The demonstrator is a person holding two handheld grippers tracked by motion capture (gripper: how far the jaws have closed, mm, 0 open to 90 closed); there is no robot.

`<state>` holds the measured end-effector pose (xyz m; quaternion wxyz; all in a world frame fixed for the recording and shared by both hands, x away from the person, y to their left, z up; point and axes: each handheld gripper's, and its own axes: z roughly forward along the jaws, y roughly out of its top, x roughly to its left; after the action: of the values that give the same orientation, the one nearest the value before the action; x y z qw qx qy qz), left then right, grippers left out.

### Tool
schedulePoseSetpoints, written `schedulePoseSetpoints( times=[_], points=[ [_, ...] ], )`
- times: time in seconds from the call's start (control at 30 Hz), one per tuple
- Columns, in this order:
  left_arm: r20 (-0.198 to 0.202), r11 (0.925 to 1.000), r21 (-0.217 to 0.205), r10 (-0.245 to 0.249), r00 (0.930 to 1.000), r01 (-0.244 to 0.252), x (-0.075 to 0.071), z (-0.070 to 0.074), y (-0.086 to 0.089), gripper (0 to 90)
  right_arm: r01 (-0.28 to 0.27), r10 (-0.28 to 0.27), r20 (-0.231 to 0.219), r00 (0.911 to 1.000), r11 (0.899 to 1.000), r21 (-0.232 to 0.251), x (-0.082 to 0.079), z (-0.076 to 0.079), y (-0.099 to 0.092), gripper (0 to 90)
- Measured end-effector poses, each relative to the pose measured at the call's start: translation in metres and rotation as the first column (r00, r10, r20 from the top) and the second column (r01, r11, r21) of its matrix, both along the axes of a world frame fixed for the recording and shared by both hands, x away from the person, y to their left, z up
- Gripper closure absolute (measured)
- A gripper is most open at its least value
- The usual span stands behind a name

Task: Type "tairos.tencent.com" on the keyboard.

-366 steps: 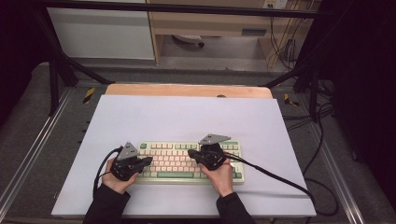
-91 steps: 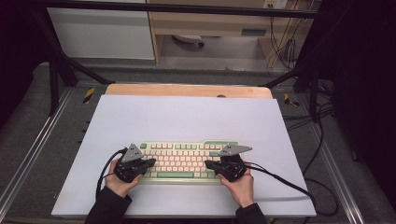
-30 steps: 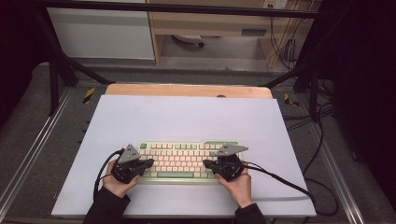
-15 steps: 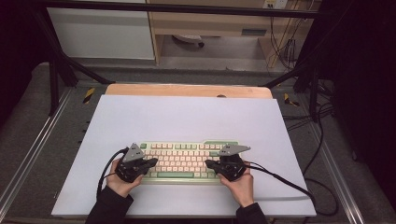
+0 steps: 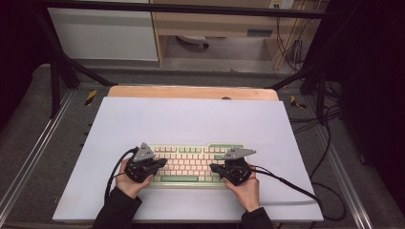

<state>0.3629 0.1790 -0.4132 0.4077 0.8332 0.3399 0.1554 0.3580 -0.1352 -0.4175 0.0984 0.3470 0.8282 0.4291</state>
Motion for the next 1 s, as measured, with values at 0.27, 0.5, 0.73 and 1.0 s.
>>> schedulePoseSetpoints(
  times=[0.27, 0.5, 0.73, 1.0],
  points=[
    [-0.003, 1.0, 0.009, -0.004, 1.0, 0.004, 0.006, -0.002, -0.013, 89.9, -0.001, 0.001, 0.001, 1.0, 1.0, 0.0, 0.0, 0.0, 0.0, 90.0],
    [-0.011, 0.9999, 0.015, -0.001, 0.9999, 0.002, 0.012, -0.006, -0.022, 89.9, 0.0, 0.0, 0.001, 1.0, 1.0, 0.002, 0.0, -0.001, 0.0, 90.0],
    [-0.015, 0.9998, 0.021, 0.003, 0.9999, -0.002, 0.017, -0.01, -0.029, 89.9, -0.002, 0.002, 0.0, 1.0, 1.0, 0.001, 0.0, 0.0, 0.0, 90.0],
    [-0.01, 0.9993, 0.037, -0.004, 0.9999, 0.004, 0.018, -0.014, -0.034, 89.9, 0.0, 0.0, 0.002, 1.0, 1.0, 0.005, 0.0, 0.001, 0.0, 90.0]
  ],
)
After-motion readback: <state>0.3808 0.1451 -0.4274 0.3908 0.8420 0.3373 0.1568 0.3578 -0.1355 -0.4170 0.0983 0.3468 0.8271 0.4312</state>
